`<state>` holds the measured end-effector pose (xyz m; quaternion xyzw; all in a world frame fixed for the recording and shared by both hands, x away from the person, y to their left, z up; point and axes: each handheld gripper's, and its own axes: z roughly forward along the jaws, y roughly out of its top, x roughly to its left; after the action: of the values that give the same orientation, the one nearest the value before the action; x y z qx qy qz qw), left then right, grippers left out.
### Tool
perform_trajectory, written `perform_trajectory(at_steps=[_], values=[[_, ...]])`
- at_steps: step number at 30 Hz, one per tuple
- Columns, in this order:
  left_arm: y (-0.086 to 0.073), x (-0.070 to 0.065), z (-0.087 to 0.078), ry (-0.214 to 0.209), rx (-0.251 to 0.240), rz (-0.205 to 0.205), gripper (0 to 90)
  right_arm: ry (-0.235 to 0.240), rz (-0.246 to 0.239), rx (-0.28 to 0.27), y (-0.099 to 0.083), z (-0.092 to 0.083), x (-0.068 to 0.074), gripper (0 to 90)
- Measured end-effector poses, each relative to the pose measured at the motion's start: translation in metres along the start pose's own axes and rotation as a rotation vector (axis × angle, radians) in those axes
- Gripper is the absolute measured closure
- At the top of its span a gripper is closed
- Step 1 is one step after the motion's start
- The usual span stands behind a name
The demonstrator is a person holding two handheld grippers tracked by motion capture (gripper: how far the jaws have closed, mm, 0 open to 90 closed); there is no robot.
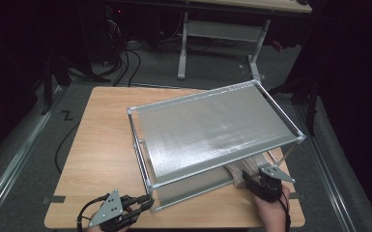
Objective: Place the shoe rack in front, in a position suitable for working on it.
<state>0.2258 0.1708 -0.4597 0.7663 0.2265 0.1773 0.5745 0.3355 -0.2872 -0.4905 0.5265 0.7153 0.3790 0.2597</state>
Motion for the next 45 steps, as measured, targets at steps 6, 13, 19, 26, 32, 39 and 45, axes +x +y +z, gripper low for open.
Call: perform_trajectory(at_steps=[6, 13, 19, 26, 32, 39, 45], values=[[0.002, -0.003, 0.009, -0.013, -0.008, -0.014, 80.0, -0.010, 0.003, -0.008, -0.002, -0.001, -0.003, 44.4], [0.002, -0.005, 0.017, -0.029, 0.004, 0.019, 72.5, -0.026, 0.002, 0.001, -0.010, -0.006, -0.006, 43.2], [0.003, -0.003, 0.020, -0.034, -0.001, 0.029, 71.8, -0.034, -0.003, 0.005, -0.014, -0.007, -0.002, 45.0], [0.003, -0.002, 0.020, -0.027, -0.014, 0.023, 72.6, -0.042, -0.022, 0.018, -0.012, -0.003, -0.001, 47.9], [0.003, -0.003, 0.019, -0.020, -0.027, -0.007, 71.8, -0.022, -0.024, 0.051, -0.008, -0.002, -0.002, 64.2], [-0.001, -0.006, 0.020, 0.007, 0.011, 0.007, 67.9, -0.078, -0.024, -0.044, 0.004, -0.013, -0.007, 68.3], [-0.003, -0.007, 0.018, 0.036, 0.021, -0.020, 62.9, -0.130, 0.001, -0.072, 0.021, -0.008, -0.023, 67.9]])
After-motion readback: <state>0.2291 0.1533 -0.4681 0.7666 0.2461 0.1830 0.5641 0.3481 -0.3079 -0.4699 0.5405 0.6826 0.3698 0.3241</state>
